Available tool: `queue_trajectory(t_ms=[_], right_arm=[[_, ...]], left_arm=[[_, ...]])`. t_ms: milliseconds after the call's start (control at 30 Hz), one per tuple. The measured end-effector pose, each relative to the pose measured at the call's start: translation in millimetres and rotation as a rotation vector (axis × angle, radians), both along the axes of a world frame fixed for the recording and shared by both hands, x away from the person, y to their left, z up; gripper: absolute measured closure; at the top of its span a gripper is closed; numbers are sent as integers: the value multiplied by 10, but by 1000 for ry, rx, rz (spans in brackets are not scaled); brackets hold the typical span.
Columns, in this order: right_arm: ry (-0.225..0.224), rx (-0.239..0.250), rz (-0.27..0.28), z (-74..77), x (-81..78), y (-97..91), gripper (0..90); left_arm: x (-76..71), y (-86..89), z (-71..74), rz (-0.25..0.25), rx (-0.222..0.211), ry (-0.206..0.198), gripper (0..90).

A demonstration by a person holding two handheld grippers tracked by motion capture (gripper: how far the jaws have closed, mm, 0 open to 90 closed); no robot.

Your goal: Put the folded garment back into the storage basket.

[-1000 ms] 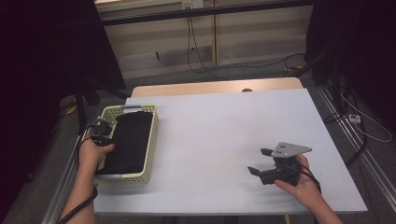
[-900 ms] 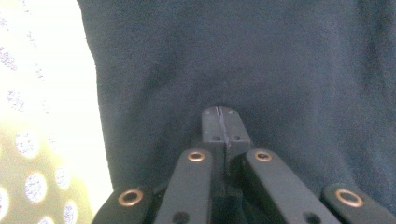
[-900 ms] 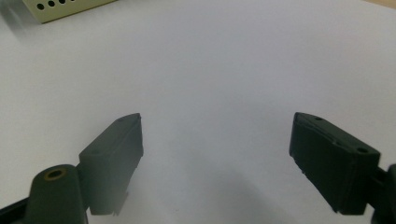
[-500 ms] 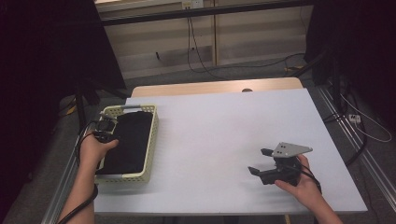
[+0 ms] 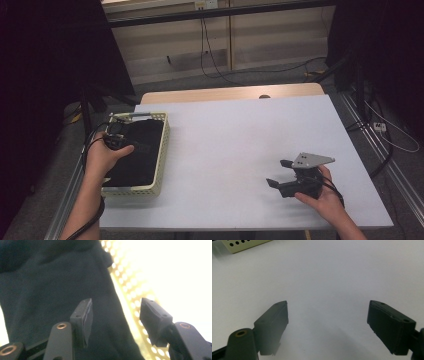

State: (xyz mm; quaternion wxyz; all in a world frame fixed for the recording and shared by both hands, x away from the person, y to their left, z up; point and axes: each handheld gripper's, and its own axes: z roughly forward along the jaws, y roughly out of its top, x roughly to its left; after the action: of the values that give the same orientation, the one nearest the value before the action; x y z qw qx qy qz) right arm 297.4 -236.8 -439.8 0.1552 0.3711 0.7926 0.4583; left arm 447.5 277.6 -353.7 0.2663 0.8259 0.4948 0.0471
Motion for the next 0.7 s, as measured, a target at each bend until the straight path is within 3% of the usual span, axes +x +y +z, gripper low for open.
queue_trajectory(t_ms=[300, 700], right_arm=[[3, 1, -5, -8, 4, -19, 165], [7, 13, -8, -9, 5, -41, 164]], left_arm=[[-64, -222, 149, -68, -13, -28, 396], [-145, -523, 234, -136, -47, -57, 349]])
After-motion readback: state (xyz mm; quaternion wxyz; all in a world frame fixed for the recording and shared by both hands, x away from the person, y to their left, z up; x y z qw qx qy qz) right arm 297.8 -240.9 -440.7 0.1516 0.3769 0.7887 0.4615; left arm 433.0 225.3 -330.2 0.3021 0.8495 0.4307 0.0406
